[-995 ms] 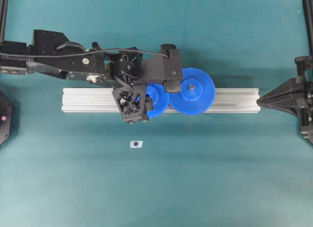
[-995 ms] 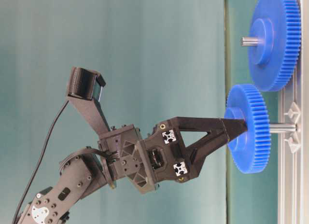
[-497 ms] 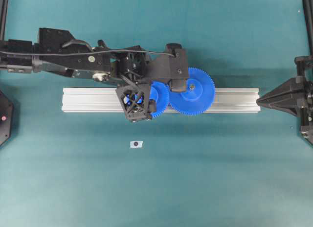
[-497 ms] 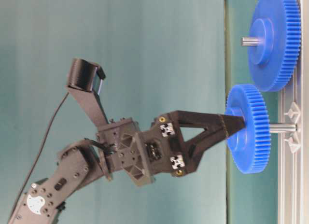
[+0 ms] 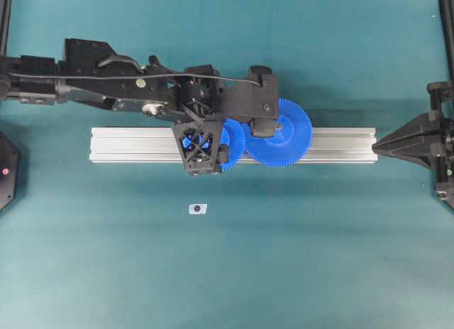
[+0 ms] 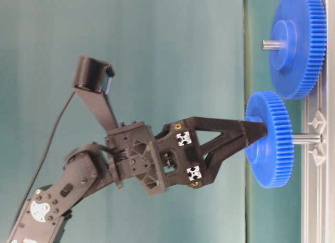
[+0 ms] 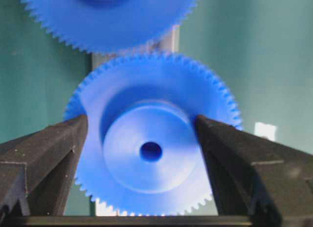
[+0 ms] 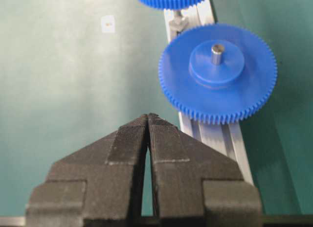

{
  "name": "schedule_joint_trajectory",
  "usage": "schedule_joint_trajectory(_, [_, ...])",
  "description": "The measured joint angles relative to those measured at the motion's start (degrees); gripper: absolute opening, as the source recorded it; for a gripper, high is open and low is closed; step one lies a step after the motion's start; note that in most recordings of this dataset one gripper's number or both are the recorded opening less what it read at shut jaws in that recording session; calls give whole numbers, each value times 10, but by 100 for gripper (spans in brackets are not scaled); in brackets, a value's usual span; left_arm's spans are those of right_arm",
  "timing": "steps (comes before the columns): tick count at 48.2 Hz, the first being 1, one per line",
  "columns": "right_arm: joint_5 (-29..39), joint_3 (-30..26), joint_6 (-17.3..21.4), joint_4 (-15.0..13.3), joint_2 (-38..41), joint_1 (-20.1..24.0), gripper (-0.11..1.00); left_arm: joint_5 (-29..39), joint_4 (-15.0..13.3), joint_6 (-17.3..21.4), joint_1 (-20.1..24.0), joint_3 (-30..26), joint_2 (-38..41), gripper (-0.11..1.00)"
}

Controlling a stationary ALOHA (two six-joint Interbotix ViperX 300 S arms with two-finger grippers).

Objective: Find the location of the shaft and insert the small gear.
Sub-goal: 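Push the small gear onto the shaft with the left gripper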

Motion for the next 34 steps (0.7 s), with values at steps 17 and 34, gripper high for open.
schedule_joint_trajectory(17, [-2, 1, 0, 0, -1, -2, 8, -3, 0, -1, -4, -34, 2, 86])
schedule_joint_trajectory(34, [-5, 4, 0, 0, -2, -5, 8, 2, 0, -11, -10, 32, -30, 86])
